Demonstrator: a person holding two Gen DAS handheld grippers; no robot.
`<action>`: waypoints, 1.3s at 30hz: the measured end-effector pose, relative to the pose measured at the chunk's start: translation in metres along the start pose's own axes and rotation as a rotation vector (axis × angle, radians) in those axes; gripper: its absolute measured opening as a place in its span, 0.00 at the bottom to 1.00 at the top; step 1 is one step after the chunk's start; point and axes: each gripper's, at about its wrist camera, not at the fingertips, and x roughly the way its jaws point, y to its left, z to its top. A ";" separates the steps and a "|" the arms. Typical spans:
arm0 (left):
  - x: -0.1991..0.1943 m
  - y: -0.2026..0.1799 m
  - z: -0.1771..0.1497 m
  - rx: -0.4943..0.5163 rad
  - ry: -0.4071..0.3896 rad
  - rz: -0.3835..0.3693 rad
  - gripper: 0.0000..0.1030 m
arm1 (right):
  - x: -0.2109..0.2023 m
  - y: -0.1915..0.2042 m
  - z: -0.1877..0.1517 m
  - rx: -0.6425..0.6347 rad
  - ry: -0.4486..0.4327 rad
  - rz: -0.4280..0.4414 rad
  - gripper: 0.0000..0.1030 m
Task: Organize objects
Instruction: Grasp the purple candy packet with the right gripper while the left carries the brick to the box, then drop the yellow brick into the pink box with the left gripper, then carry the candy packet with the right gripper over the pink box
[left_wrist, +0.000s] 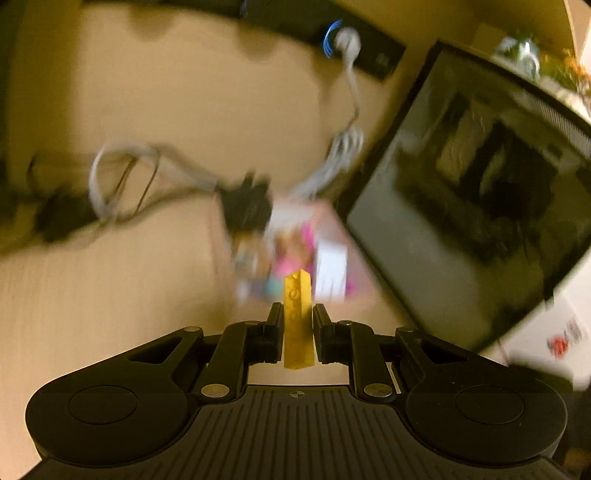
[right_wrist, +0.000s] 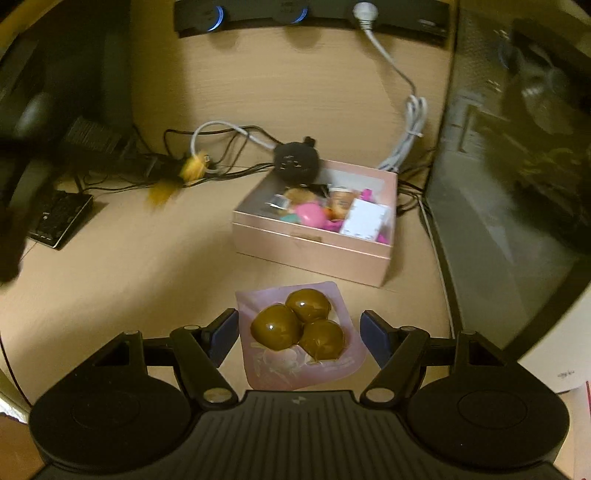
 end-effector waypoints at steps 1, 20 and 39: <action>0.007 -0.005 0.012 0.006 -0.026 -0.004 0.19 | 0.001 -0.004 -0.002 0.005 -0.006 0.005 0.70; 0.064 0.007 0.008 -0.070 -0.003 0.139 0.20 | 0.040 -0.062 -0.027 0.029 0.065 0.057 0.81; 0.025 0.020 -0.089 -0.184 0.203 0.066 0.20 | 0.089 -0.051 -0.060 -0.048 0.200 0.065 0.86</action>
